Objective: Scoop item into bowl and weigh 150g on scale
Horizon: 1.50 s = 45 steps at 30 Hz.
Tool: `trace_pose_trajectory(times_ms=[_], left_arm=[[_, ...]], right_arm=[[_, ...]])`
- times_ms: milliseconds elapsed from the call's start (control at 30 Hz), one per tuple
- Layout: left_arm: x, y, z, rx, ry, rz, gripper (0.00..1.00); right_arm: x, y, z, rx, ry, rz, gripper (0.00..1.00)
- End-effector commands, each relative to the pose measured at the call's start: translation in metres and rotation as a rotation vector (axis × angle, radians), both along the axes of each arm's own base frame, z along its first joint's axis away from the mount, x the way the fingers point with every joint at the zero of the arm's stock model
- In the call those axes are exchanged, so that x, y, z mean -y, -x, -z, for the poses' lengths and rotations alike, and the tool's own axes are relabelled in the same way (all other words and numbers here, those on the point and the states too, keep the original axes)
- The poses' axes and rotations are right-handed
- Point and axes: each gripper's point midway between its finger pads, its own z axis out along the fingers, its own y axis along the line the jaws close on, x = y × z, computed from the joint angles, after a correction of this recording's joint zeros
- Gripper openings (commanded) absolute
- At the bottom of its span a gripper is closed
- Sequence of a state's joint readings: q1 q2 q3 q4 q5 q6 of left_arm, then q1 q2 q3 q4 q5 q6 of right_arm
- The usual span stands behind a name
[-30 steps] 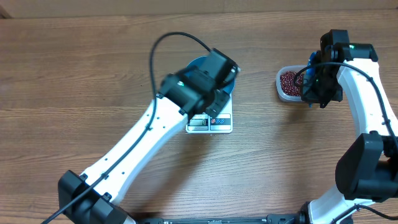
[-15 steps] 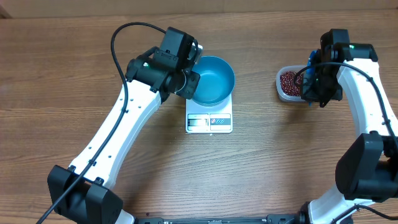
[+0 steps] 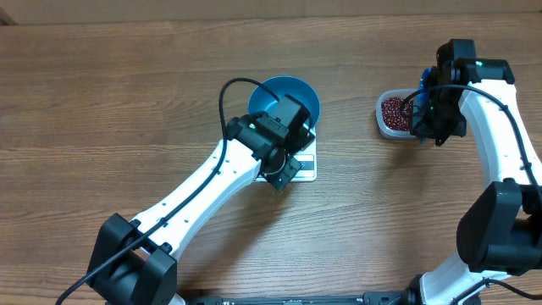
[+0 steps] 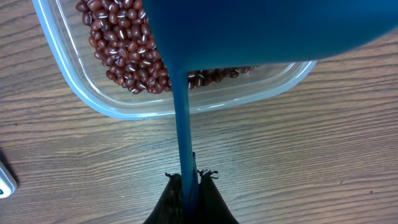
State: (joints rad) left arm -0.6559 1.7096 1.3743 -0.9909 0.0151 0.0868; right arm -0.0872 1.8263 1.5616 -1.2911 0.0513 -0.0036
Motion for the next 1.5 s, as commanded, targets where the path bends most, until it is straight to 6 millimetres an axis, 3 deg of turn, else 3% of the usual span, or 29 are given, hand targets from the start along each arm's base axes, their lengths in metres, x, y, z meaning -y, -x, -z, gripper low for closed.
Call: trace_pose_trajectory(times_ms=[0, 133, 367, 633, 733, 833, 967, 1033, 1267, 1367, 1467], left_arm=[[-0.005, 0.001, 0.007, -0.006, -0.026, -0.022, 0.04], [-0.004, 0.000, 0.003, -0.012, -0.009, -0.075, 0.04], [0.008, -0.002, -0.034, -0.018, 0.048, -0.055, 0.04], [0.019, 0.010, -0.029, -0.065, 0.081, 0.101, 0.04], [0.002, 0.002, -0.026, -0.032, -0.007, 0.044, 0.04], [-0.003, 0.010, -0.024, -0.046, -0.040, 0.168, 0.04], [-0.005, 0.010, -0.024, -0.051, -0.042, 0.146, 0.04], [-0.006, 0.012, -0.018, -0.068, -0.040, 0.073, 0.04], [-0.032, 0.015, 0.030, -0.059, -0.141, -0.109, 0.04], [-0.034, 0.019, 0.038, -0.070, -0.143, -0.133, 0.04], [-0.037, 0.025, 0.048, -0.097, -0.133, -0.263, 0.05]], right_arm=[[-0.001, -0.005, -0.007, 0.032, -0.002, 0.001, 0.04], [0.000, -0.011, -0.008, 0.058, 0.000, 0.000, 0.04], [-0.001, -0.008, -0.007, 0.046, -0.001, 0.000, 0.04], [0.000, -0.011, -0.008, 0.058, 0.000, 0.000, 0.04], [-0.001, -0.010, -0.008, 0.054, 0.000, 0.000, 0.04], [-0.001, -0.010, -0.008, 0.053, -0.001, 0.000, 0.04], [0.000, -0.011, -0.008, 0.056, 0.000, 0.000, 0.04], [0.000, -0.012, -0.008, 0.060, 0.000, -0.004, 0.04], [0.000, -0.012, -0.008, 0.062, 0.001, -0.003, 0.04], [0.000, -0.012, -0.008, 0.062, 0.001, -0.003, 0.04], [0.000, -0.013, -0.008, 0.063, 0.001, -0.003, 0.04]])
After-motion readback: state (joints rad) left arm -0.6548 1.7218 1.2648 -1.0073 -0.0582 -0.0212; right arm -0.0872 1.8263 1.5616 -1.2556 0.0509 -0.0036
